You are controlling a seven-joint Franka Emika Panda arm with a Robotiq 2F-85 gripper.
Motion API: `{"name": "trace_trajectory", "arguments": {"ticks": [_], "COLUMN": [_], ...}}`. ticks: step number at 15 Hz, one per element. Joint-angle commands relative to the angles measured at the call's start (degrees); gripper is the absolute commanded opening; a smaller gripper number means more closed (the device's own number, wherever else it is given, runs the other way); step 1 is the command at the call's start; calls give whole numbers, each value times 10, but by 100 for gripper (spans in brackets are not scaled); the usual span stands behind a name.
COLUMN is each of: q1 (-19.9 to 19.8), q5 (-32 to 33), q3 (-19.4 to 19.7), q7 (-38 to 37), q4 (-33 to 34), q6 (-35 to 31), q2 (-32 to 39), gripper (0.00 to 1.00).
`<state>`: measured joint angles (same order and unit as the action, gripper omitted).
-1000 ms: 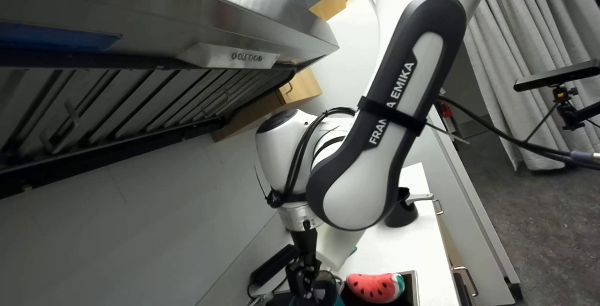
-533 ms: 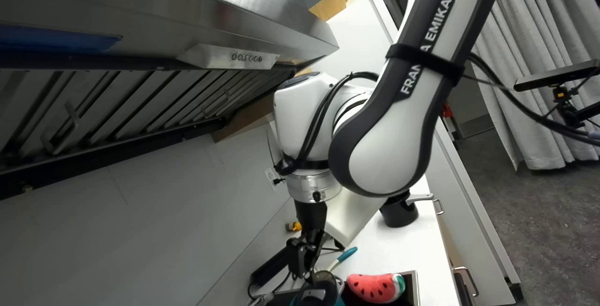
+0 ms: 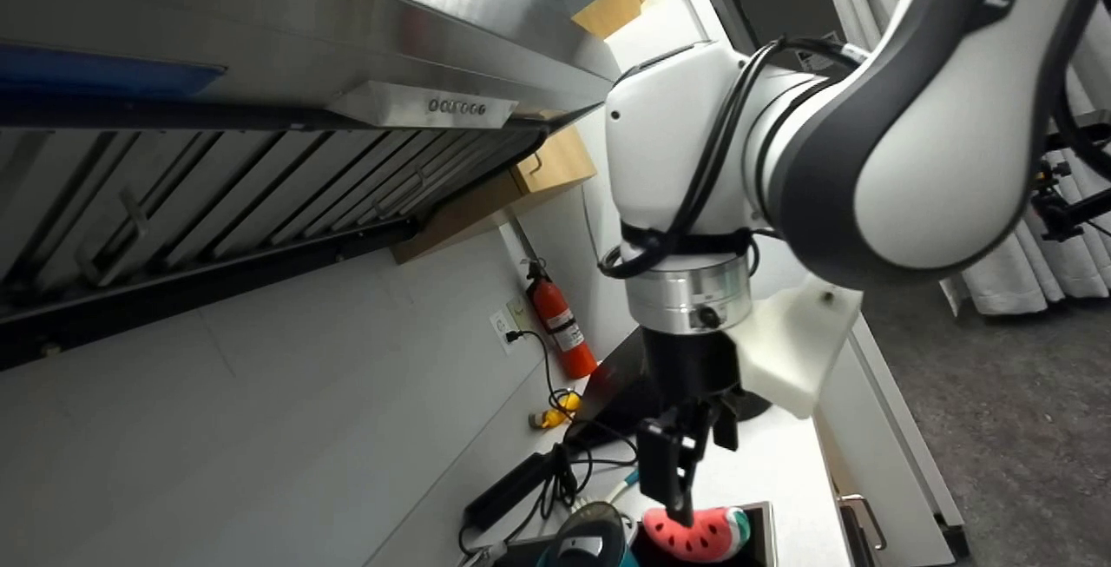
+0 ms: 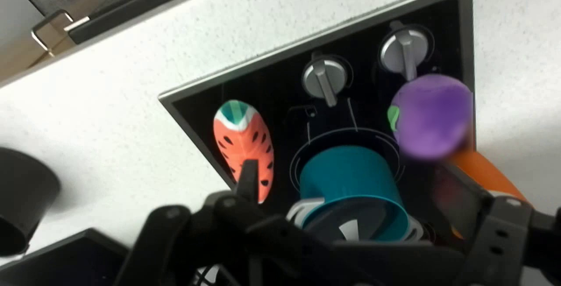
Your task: Put the watermelon plush on the table and close the pot with the lid on the other pot
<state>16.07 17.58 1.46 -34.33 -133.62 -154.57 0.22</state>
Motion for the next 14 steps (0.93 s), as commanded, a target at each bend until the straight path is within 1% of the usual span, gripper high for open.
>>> {"name": "trace_trajectory", "arguments": {"ticks": [1, 4, 6, 8, 9, 10, 14], "q1": [-39, -57, -61, -54, -77, -78, -89], "q5": [-14, -42, -71, -113, -96, -105, -101], "q3": [-42, -68, -79, -81, -101, -104, -115], "q7": [12, 35, 59, 102, 78, 87, 84], "q4": [-109, -158, -181, -196, -165, -171, -169], "q6": [-5, 1, 7, 14, 1, 2, 2], "q2": [-109, -175, -210, -237, -188, -196, -189], "gripper": [100, 100, 100, 100, 100, 100, 100]}}
